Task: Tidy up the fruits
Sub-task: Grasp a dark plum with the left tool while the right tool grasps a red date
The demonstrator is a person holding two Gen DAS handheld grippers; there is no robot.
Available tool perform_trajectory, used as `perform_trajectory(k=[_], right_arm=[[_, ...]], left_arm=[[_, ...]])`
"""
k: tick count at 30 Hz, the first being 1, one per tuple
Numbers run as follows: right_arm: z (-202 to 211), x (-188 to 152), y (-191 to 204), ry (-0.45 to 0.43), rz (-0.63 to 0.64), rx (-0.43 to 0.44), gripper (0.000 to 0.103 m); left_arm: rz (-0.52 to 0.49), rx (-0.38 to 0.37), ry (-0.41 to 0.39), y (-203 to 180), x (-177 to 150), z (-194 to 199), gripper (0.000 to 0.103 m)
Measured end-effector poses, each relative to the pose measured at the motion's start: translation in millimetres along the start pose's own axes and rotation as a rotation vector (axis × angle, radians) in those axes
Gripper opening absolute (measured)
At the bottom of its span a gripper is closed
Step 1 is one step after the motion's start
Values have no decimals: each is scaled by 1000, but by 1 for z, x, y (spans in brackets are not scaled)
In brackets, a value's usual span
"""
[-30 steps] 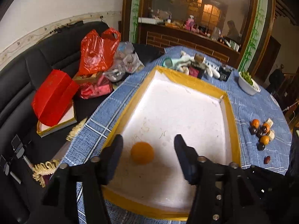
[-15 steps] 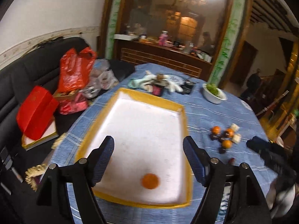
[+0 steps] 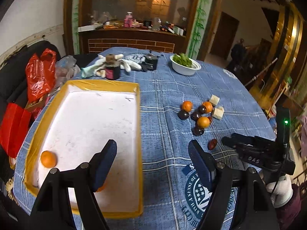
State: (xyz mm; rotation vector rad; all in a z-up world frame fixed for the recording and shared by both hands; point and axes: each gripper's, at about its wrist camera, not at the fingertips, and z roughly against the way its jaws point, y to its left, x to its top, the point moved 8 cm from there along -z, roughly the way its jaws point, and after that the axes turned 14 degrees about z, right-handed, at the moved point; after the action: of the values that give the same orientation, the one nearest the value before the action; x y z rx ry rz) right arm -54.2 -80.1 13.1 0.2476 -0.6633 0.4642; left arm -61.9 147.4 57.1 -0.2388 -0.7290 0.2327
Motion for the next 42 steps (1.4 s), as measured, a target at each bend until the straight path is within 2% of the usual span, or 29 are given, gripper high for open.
perform_trajectory(k=[6, 8, 9, 15, 20, 25, 27, 28, 29, 30, 32, 36, 39, 42], right_arm=[[-32, -5, 14, 46, 18, 44, 51], [-37, -6, 15, 48, 23, 41, 43], [-39, -7, 15, 50, 23, 40, 33], [-30, -8, -2, 7, -27, 14, 32], [-22, -9, -24, -16, -104, 0, 32], [-21, -8, -30, -16, -108, -18, 32], [-21, -7, -31, -19, -102, -25, 32], [-21, -7, -31, -20, -100, -26, 32], [-21, -7, -31, -20, -98, -28, 32], [-21, -7, -31, -20, -96, -33, 32], [-21, -8, -33, -22, -94, -42, 32], [-18, -6, -32, -43, -82, -54, 32], [-14, 0, -24, -68, -53, -59, 32], [-10, 10, -3, -78, -22, -40, 32]], left_arm=[[-32, -14, 58, -22, -2, -36, 76], [-53, -19, 74, -33, -1, -51, 76], [-64, -22, 83, -38, -2, -59, 76], [-148, -30, 156, -66, -13, -105, 76], [-227, -45, 174, -89, -20, -134, 74], [-262, -28, 196, -100, -25, -157, 72], [-270, -46, 215, -103, -30, -161, 56], [-277, -50, 229, -104, -33, -163, 39], [-275, -75, 249, -107, -36, -164, 29], [-273, -85, 249, -109, -37, -163, 25], [-284, -58, 212, -109, -35, -155, 25], [-192, -94, 159, -92, -16, -122, 26], [-95, -101, 99, -60, 6, -86, 26], [-8, -70, 37, -16, 23, -54, 26]])
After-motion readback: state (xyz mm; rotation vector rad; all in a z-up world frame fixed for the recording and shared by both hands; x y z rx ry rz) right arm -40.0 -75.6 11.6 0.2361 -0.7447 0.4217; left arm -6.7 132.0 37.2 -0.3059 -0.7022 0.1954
